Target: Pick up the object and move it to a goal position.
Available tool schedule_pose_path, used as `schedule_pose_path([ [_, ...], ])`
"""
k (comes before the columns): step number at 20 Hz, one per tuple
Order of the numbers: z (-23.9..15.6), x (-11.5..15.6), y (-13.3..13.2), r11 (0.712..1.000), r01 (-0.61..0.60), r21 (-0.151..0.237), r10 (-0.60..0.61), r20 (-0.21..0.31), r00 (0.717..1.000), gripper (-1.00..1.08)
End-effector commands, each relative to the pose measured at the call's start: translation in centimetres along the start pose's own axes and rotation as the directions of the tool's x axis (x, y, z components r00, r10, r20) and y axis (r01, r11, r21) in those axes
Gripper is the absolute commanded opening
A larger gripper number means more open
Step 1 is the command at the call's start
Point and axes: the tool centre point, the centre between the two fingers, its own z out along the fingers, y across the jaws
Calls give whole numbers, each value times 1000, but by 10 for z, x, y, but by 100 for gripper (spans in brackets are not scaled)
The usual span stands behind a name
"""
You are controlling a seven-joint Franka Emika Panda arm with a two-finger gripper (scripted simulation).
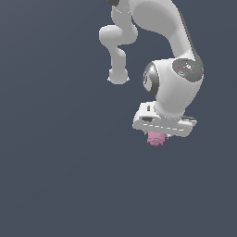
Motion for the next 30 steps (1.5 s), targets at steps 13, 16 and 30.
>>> schedule_pose_path([
  [13,-41,37,-58,1000,-1,0,1,1,1000,-100],
  [16,-47,43,-67,1000,-1,0,1,1,1000,-100],
  [30,-64,60,-91,1000,0,0,0,1,1000,-100],
])
